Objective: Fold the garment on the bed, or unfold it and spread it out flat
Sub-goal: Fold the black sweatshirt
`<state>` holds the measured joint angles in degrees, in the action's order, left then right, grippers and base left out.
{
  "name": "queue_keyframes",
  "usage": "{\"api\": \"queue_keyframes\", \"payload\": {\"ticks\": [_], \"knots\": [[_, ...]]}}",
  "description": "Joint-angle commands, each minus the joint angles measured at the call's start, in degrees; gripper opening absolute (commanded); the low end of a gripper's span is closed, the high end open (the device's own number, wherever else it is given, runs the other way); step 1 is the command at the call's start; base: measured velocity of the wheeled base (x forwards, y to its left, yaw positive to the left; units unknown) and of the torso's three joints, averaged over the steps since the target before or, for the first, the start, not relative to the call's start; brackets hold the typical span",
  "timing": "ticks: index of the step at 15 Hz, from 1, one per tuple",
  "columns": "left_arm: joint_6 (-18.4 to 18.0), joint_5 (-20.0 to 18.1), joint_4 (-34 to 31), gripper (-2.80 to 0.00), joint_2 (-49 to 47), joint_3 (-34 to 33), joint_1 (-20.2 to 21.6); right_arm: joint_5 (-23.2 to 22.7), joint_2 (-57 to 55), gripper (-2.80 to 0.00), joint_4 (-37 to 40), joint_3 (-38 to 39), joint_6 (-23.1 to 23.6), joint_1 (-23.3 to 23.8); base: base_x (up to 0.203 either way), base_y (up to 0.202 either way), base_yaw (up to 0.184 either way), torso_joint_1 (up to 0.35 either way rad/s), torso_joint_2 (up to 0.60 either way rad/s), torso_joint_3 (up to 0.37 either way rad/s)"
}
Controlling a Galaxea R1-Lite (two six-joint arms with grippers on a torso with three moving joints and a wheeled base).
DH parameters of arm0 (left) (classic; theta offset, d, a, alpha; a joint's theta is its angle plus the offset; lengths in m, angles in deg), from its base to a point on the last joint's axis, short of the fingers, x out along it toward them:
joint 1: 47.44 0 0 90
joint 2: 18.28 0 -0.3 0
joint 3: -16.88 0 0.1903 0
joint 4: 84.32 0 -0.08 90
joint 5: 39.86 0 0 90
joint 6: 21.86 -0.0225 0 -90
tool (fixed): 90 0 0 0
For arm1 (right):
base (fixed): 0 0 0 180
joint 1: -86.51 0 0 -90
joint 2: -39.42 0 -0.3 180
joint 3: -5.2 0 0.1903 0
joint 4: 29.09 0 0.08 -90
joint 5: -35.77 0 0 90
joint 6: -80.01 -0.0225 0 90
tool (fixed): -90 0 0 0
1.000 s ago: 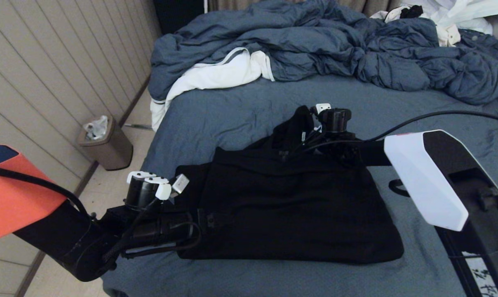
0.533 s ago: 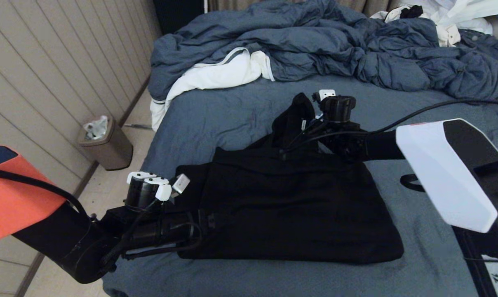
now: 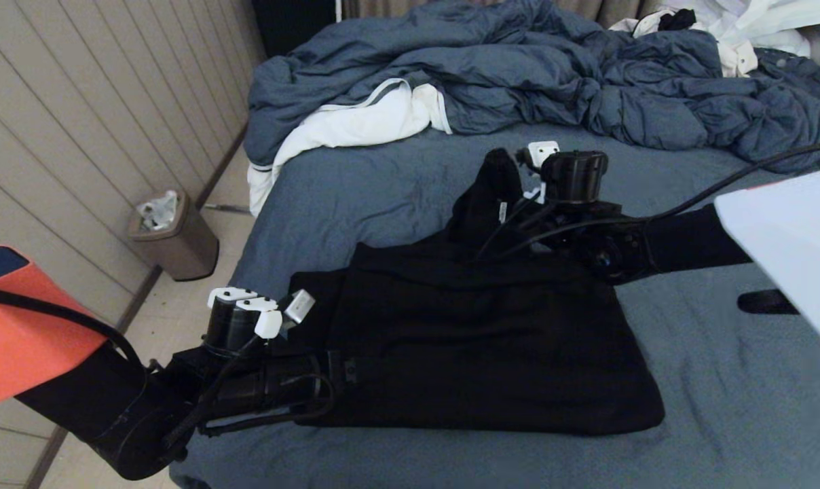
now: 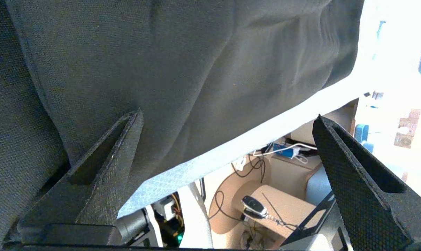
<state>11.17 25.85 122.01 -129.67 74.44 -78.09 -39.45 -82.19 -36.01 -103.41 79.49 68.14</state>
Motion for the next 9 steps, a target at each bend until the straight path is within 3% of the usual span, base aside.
{"api": "queue_keyframes", "payload": {"ticks": [1,9], "knots": [[0.2,-0.1,0.4,0.0,0.0,-0.1,0.0,-0.1,3.4,-2.8,-2.1,6.9,0.9,-1.3,0.0,0.0,0.0,0.0,0.0,0.0],[0.2,-0.1,0.4,0.0,0.1,-0.3,0.0,-0.2,4.0,-2.8,-15.5,27.4,3.6,-6.6,0.0,0.0,0.0,0.0,0.0,0.0]]}}
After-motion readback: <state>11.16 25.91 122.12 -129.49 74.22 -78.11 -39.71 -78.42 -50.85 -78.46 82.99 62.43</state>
